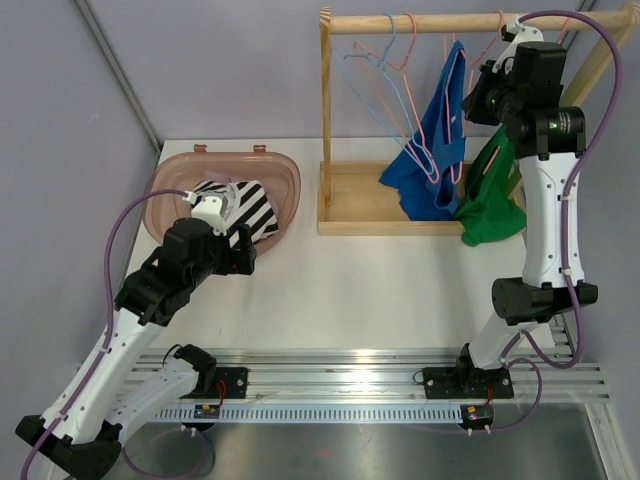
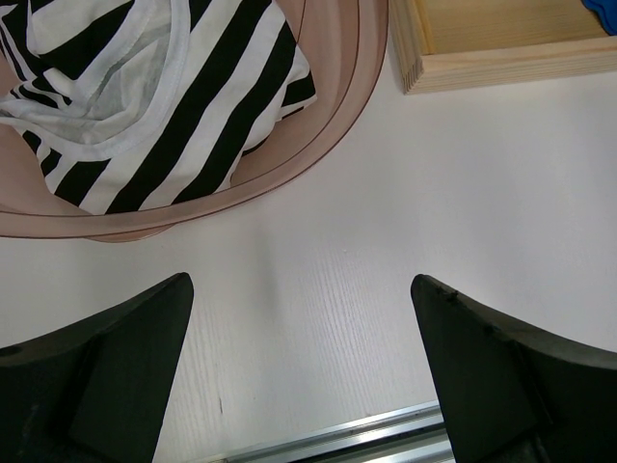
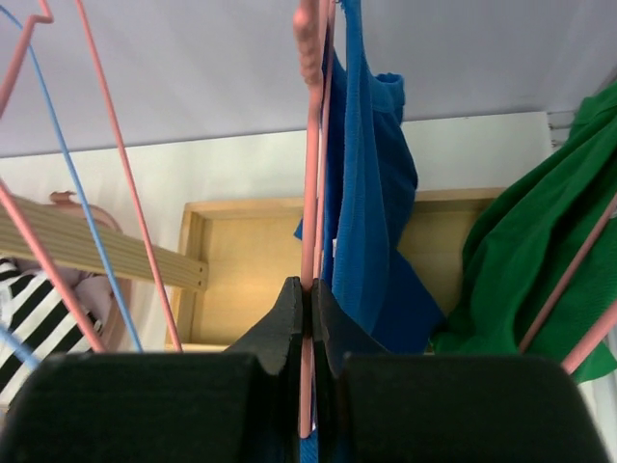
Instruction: Remove the tank top from the hanger
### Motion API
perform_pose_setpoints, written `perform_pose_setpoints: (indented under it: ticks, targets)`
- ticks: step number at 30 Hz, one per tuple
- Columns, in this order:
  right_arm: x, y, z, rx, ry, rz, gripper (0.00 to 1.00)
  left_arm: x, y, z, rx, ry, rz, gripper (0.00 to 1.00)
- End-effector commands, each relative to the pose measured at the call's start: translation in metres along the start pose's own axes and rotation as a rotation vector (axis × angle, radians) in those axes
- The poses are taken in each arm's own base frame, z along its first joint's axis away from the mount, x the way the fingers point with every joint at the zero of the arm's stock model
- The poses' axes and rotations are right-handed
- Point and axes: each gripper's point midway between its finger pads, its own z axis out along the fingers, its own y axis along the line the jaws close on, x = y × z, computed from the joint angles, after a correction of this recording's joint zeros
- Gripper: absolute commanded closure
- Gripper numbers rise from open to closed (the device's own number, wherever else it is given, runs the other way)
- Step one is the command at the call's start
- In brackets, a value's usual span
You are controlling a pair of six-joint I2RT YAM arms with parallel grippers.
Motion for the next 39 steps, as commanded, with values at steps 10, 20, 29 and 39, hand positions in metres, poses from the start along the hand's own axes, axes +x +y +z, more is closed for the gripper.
perform_pose_setpoints:
  ticks: [10, 20, 29, 39]
  targets:
    - [-0.053, 0.030, -0.085, -0.133, -0.204, 0.011, 1.00, -0.012, -0.004, 0.000, 0.021, -0.051, 0.001, 0.01]
    - [-0.063, 0.038, -0.114, -0.182, -0.274, -0.006, 1.00, -0.012, -0.003, 0.000, 0.015, -0.053, -0.001, 0.01]
    - [-0.084, 0.049, -0.104, -0.240, -0.350, -0.043, 1.00, -0.012, -0.003, 0.000, 0.011, -0.055, -0.001, 0.01]
    - [-0.079, 0.053, -0.137, -0.269, -0.390, -0.056, 1.00, -0.013, -0.004, -0.002, 0.019, -0.064, -0.003, 0.01]
